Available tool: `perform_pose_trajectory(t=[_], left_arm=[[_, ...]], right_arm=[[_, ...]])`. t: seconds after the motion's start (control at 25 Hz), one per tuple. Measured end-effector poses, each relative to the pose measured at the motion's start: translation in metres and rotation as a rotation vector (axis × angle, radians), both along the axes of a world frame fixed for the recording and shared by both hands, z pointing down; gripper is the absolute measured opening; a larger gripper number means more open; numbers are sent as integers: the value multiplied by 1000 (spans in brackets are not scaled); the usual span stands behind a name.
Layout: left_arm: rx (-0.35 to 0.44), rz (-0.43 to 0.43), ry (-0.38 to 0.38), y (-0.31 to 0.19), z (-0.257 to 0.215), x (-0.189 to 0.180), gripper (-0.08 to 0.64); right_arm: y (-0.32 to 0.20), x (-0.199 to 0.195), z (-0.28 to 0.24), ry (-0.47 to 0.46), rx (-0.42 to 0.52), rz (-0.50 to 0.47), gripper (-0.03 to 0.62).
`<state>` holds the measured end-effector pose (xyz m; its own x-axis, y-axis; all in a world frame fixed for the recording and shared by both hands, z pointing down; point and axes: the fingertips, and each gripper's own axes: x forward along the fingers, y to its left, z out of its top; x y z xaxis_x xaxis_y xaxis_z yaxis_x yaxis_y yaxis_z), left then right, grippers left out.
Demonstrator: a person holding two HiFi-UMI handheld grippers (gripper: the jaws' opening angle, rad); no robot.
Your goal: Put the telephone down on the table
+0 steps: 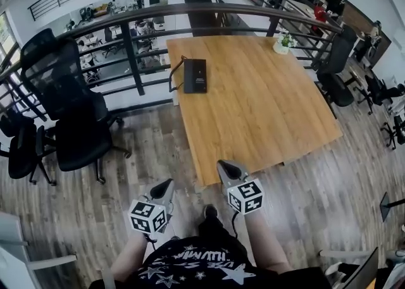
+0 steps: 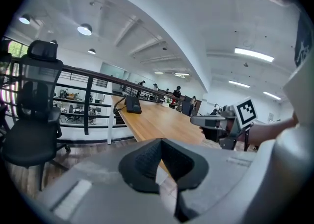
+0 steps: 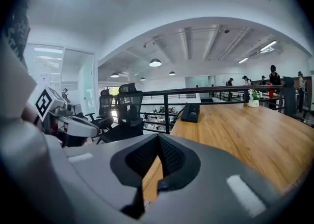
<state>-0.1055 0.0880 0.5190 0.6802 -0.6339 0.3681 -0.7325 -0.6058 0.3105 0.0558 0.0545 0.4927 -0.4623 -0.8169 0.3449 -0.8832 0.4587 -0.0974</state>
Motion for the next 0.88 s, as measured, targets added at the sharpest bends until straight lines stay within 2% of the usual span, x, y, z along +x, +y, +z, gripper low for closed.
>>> perform_pose_trajectory(t=[0.24,0.44,0.88], left_arm=[[22,-6,5,34,-13,-32,2],[3,-32,14,54,-13,-56,0],[39,-6,-5,109,-17,-97,2]], right_arm=[[46,-26,-6,12,-1,23,-2],[71,-39,-11,11,-12,41,-2],[134,-88,-7,8,-1,47,-2]])
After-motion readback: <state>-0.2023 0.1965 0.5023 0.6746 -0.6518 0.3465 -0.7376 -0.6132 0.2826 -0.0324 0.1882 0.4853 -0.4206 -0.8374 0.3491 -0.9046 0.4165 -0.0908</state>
